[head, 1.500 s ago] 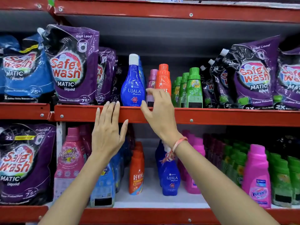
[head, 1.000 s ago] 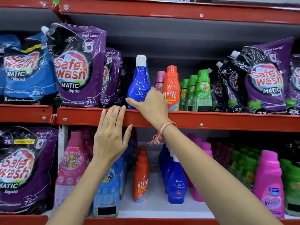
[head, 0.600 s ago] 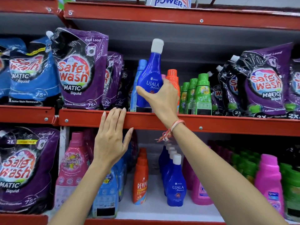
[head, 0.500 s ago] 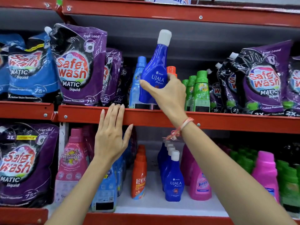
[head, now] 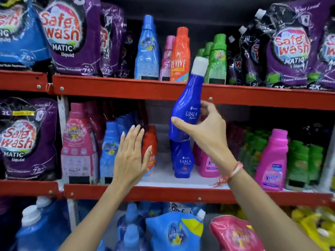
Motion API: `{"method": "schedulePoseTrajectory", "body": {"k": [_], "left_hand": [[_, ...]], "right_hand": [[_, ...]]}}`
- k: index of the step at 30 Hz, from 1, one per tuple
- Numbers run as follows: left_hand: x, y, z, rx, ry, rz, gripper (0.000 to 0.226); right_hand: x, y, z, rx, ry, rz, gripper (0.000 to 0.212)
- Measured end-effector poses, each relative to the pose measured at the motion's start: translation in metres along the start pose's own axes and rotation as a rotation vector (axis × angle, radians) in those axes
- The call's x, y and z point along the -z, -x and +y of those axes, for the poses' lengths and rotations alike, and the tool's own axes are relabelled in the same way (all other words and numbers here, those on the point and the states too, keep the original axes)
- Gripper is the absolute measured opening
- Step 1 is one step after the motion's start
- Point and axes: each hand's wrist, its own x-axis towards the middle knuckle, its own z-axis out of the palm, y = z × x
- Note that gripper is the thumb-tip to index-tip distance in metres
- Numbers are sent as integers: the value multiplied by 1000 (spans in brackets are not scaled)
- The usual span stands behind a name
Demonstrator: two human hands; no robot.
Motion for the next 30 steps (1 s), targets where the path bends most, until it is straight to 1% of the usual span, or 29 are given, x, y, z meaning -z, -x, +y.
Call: {"method": "schedulePoseTrajectory", "body": {"k": [4, 10, 13, 16, 22, 26, 30], "left_hand": [[-16, 26, 2, 8, 23, -114, 54], [-35, 65, -8, 40, -8, -315, 58], [-41, 79, -13, 77, 4, -379, 61], [-44, 85, -13, 114, -4, -403, 66], [-48, 87, -17, 110, -72, -476, 78], [-46, 89, -14, 107, -117, -489, 87], [-44, 89, -13, 99, -169, -496, 93]], "right_hand": [[-11, 21, 40, -58, 49, -61, 76], [-34, 42, 103, -171, 211, -131, 85], [-40, 49, 125, -214, 271, -177, 88], [-43, 53, 138, -241, 296, -219, 91], [-45, 56, 152, -262, 301, -276, 89], [-42, 58, 157, -277, 268, -268, 90], [-39, 58, 159, -251, 272, -307, 87]]}}
